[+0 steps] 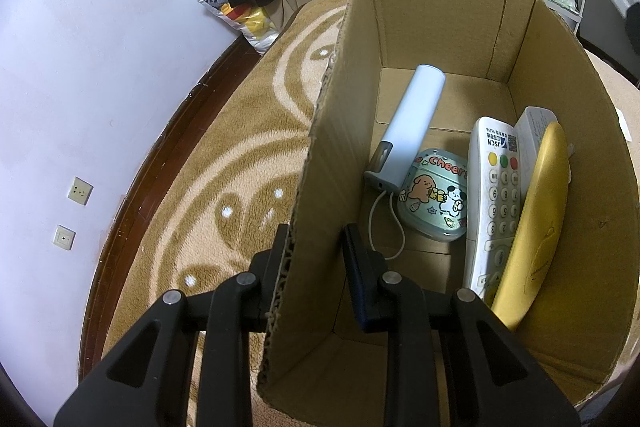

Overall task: Organize rigid objects
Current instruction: 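Lift the Midea remote and carry it over the box, then lower the Midea remote into the box and open the right tool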

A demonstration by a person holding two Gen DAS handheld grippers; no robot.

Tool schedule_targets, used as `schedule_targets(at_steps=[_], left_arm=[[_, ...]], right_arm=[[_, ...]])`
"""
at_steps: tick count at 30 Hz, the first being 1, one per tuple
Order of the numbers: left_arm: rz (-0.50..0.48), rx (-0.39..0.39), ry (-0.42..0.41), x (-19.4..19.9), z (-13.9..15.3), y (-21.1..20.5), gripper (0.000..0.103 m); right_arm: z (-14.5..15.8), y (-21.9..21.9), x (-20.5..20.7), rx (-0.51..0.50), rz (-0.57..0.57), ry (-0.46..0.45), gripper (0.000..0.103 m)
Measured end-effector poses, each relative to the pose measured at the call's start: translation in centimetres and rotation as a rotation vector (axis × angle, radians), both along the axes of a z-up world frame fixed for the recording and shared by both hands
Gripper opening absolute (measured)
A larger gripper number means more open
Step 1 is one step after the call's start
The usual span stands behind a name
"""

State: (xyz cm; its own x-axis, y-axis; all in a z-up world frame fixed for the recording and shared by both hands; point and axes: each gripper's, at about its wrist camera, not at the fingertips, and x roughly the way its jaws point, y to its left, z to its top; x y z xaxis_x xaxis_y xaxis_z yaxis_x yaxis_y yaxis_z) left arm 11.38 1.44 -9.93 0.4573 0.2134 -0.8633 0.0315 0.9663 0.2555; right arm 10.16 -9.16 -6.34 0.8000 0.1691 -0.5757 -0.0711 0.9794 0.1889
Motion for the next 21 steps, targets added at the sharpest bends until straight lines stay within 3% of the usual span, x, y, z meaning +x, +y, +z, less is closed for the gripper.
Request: schedule_targets(at_steps=[12, 21], left_arm=[[0.000, -0.001, 0.000, 0.0, 0.0, 0.0, 0.025], [0.004, -0.004, 0.005, -0.1, -0.2, 0.2, 0.026]], right_arm=[[-1.7, 2.0, 0.2, 0.007, 0.054, 0.056, 0.050], [-1.3, 1.3, 0.3, 0.019, 0.034, 0.041, 0.050]])
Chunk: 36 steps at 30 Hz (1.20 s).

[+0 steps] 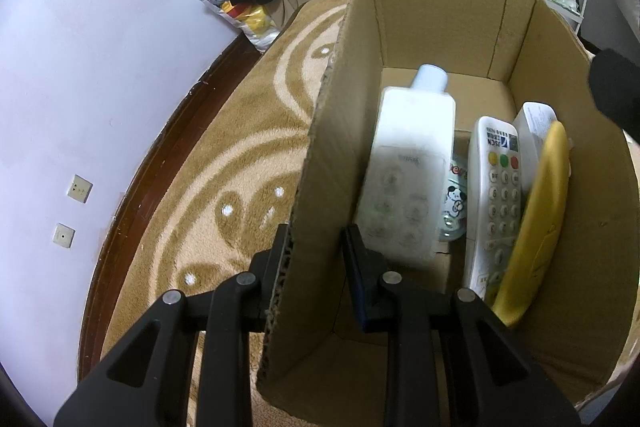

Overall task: Organize rigid objects
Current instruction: 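Lower the Midea remote into the box and open the right tool, then return the right tool to the keys and grasp the white square device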

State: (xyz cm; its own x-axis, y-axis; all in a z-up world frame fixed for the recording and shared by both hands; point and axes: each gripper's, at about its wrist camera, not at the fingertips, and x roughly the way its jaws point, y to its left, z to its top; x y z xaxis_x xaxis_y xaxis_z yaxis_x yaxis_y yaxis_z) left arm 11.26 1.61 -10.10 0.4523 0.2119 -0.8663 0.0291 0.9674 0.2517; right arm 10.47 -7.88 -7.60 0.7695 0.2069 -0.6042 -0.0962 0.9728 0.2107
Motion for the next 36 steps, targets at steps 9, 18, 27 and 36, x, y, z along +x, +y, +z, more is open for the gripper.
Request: schedule_targets(at_steps=[9, 18, 27, 36], left_arm=[[-0.001, 0.000, 0.001, -0.1, 0.1, 0.1, 0.026], [-0.005, 0.012, 0.001, 0.0, 0.0, 0.0, 0.026], [-0.008, 0.020, -0.002, 0.0, -0.1, -0.2, 0.026], [-0.006, 0.019, -0.001, 0.1, -0.2, -0.4, 0.026]], right_arm=[[1.0, -2.6, 0.4, -0.003, -0.081, -0.031, 0.073], [1.3, -5.8, 2.3, -0.050, -0.182, -0.035, 0.103], [0.6, -9.3, 4.1, -0.123, -0.275, -0.031, 0.103], [-0.4, -14.5, 5.4, -0.094, -0.357, -0.001, 0.103]])
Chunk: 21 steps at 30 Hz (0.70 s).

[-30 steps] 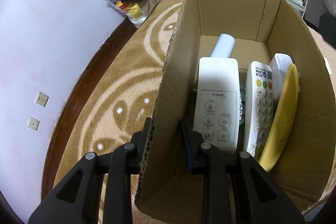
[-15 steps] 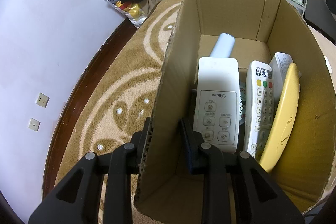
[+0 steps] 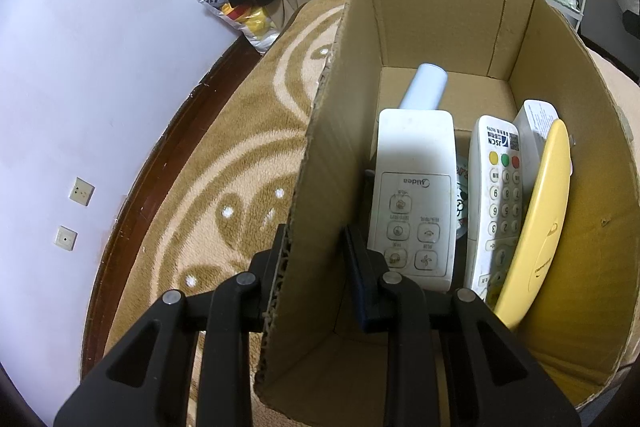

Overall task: Organize rigid objects
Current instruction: 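Return the right tool to the keys and grasp the white square device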

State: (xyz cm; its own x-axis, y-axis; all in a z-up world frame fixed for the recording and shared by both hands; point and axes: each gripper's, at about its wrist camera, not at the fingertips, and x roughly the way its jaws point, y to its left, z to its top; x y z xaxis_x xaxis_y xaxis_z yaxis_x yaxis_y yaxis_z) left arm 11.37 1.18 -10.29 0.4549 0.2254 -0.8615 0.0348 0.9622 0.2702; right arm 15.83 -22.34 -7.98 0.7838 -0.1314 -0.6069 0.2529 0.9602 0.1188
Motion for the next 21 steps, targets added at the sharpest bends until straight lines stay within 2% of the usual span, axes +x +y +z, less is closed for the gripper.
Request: schedule_targets(at_steps=[5, 9, 21], left_arm=[[-0.001, 0.004, 0.000, 0.0, 0.0, 0.0, 0.026], [-0.002, 0.006, -0.001, 0.0, 0.0, 0.0, 0.026], [-0.005, 0.012, -0.001, 0.0, 0.2, 0.0, 0.026]], right_arm=[[-0.5, -2.0, 0.8, 0.001, -0.026, 0.013, 0.103], [-2.1, -3.7, 1.4, 0.036, -0.050, 0.045, 0.103], [-7.6, -6.1, 1.9, 0.115, -0.063, 0.163, 0.090]])
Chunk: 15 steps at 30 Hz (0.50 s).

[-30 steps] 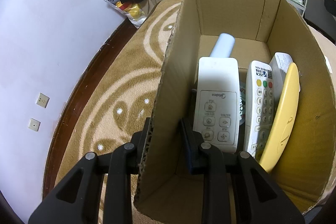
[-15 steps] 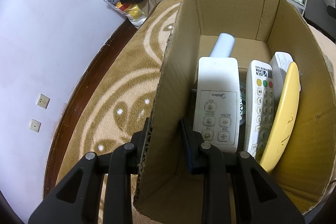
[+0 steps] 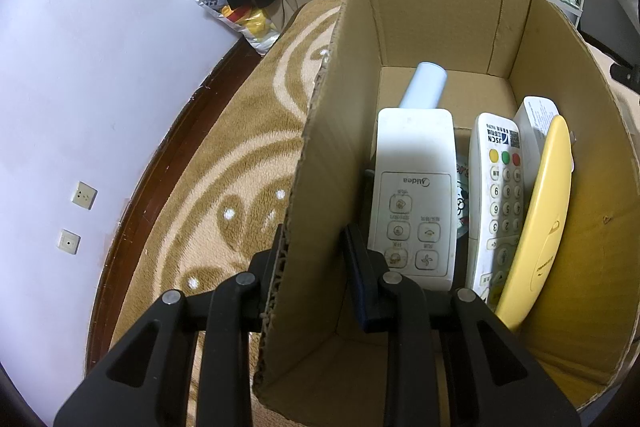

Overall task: Organize rigid objects
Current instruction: 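Return the right tool to the keys and grasp the white square device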

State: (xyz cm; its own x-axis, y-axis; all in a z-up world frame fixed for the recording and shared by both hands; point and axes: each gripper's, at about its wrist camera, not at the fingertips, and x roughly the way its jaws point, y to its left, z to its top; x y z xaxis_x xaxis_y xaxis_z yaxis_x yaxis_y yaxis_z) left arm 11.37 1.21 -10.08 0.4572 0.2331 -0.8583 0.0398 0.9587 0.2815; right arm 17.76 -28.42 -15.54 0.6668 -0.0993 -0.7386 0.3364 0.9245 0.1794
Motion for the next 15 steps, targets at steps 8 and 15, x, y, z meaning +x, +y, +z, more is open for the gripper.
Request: schedule_targets(at_steps=[8, 15], left_arm=[[-0.001, -0.003, 0.002, 0.1, 0.0, 0.1, 0.026], [0.000, -0.003, 0.001, 0.0, 0.0, 0.0, 0.026]], right_arm=[[-2.1, -0.3, 0.3, 0.003, -0.005, 0.084, 0.066], [-2.0, -0.2, 0.0, 0.002, -0.010, 0.074, 0.054]])
